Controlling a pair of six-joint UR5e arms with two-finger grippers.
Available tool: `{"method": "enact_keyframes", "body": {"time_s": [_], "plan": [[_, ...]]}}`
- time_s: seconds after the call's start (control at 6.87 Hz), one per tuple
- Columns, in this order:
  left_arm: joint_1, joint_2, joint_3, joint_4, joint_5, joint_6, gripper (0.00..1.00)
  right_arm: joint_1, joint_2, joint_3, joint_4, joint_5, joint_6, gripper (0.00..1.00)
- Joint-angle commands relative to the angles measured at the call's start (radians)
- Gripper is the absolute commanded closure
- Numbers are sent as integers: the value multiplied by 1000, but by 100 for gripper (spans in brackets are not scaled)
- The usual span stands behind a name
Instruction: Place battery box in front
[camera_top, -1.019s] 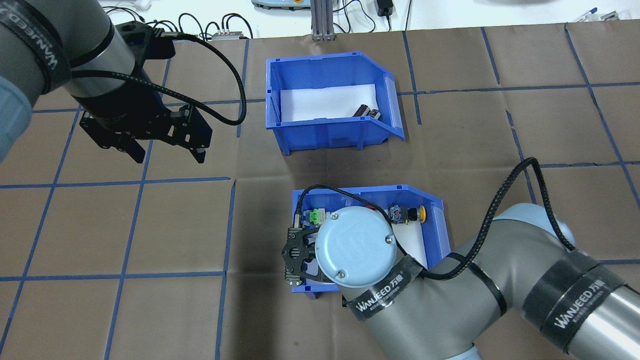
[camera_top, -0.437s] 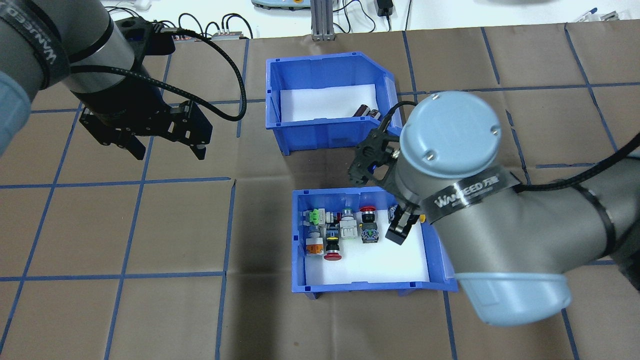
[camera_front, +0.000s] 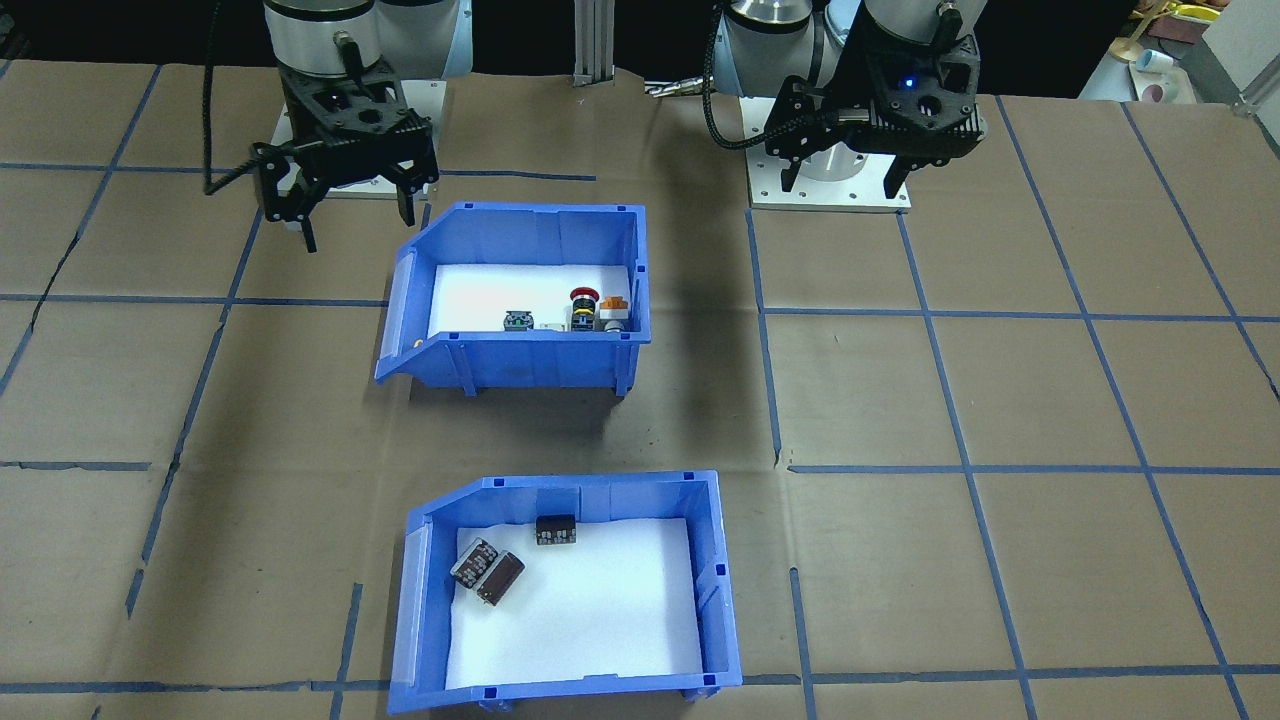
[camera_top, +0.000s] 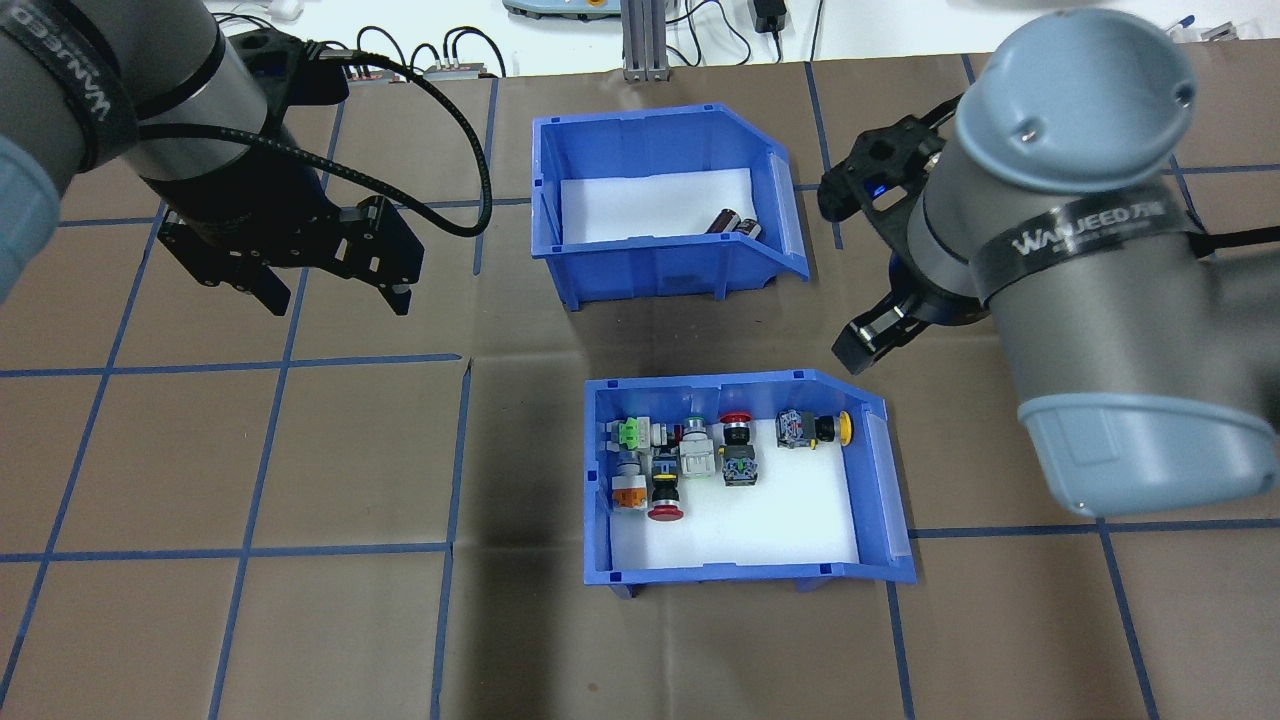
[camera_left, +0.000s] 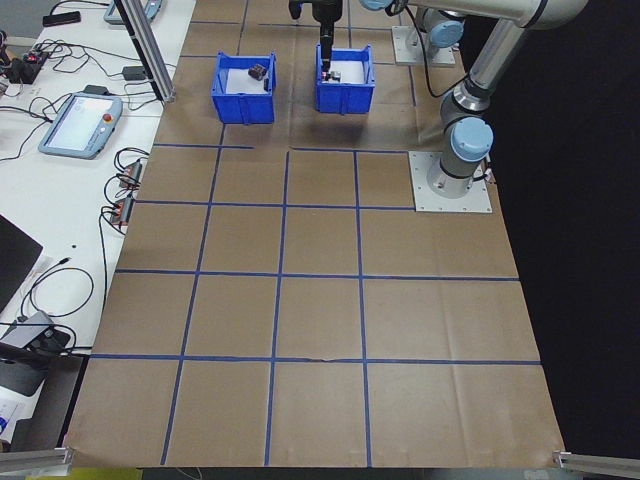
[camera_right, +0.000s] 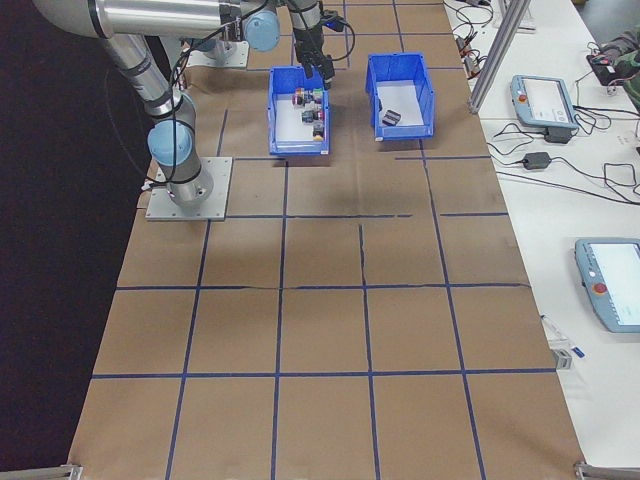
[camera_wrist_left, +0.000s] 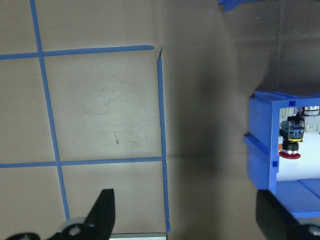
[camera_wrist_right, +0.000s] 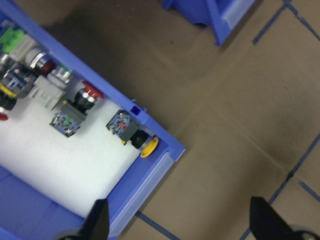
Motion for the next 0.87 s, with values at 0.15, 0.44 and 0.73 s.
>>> {"method": "enact_keyframes", "body": {"time_s": [0.15, 0.44, 0.73], "plan": [[0, -6, 9, 0, 2, 0, 1, -58, 55, -82, 4, 61, 327, 0], [0, -11, 10, -2, 1, 0, 1, -76, 147, -188, 97, 63, 350, 0], [2, -11, 15, 0, 1, 0, 1, -119, 215, -260, 190, 92, 372, 0]]}}
